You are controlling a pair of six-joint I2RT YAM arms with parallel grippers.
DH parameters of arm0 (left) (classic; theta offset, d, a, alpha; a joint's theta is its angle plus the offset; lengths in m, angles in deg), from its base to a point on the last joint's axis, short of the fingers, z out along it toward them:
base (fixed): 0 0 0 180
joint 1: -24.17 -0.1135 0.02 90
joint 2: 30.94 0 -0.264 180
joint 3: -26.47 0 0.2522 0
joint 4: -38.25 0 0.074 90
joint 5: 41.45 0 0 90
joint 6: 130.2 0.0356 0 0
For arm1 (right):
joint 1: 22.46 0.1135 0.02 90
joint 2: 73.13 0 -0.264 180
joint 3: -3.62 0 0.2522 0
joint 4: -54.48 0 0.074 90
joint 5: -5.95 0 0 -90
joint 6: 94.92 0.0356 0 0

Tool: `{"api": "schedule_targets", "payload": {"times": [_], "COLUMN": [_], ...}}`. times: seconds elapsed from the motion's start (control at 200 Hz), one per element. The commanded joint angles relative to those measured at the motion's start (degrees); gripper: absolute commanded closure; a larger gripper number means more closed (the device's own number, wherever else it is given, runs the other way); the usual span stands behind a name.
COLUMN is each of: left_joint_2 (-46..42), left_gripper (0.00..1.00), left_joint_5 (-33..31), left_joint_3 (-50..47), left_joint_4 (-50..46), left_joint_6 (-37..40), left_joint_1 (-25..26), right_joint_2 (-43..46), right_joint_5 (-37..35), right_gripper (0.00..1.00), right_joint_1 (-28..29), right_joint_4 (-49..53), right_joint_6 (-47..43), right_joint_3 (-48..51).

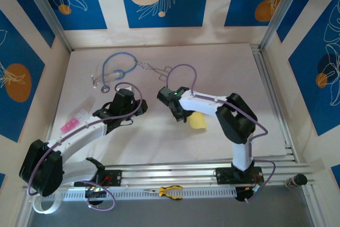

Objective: Fold a paper plane with a square sheet of paper (pick it up from the middle)
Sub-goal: Turn over the paper at the center of the table.

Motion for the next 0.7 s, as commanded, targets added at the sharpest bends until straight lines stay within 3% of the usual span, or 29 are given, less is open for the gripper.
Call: {"api": "schedule_targets", "payload": {"times": [0.0, 0.255, 0.335, 0.38, 0.445, 0.585, 0.64, 0.695], "left_joint_2": [-1.64, -1.50, -1.19, -0.93, -0.11, 4.17, 6.93, 10.34], "left_gripper": [0.51, 0.51, 0.51, 0.51, 0.51, 0.51, 0.52, 0.55], "left_joint_5": [-3.46, -2.90, -2.30, -1.58, 0.21, 6.73, 10.38, 14.23], "left_joint_3": [-0.60, -0.44, -0.23, -0.18, 0.04, 1.70, 3.21, 5.17], "left_joint_4": [-2.86, -3.23, -3.13, -2.80, -1.86, 0.89, 1.54, 1.83], "left_joint_6": [-1.27, -1.26, -1.19, -1.11, -0.78, 0.25, 0.99, 1.80], "left_joint_1": [-0.92, -1.18, -1.26, -1.29, -1.34, -1.28, -1.34, -1.21], "right_joint_2": [-1.93, -1.36, 1.87, 3.69, 7.07, 15.92, 18.86, 20.73], "right_joint_5": [5.74, 20.72, 28.07, 33.44, 37.84, 49.10, 54.31, 56.95], "right_gripper": [0.91, 0.84, 0.79, 0.71, 0.63, 0.56, 0.58, 0.66], "right_joint_1": [1.45, 0.76, -0.47, -1.68, -4.03, -11.75, -15.71, -19.93], "right_joint_4": [0.43, -5.90, -10.75, -13.62, -16.95, -25.90, -28.75, -30.73], "right_joint_6": [2.85, 3.94, 4.10, 4.39, 6.18, 8.65, 8.68, 9.17], "right_joint_3": [-2.76, -3.48, -0.87, 1.07, 4.25, 13.86, 17.87, 21.79]}}
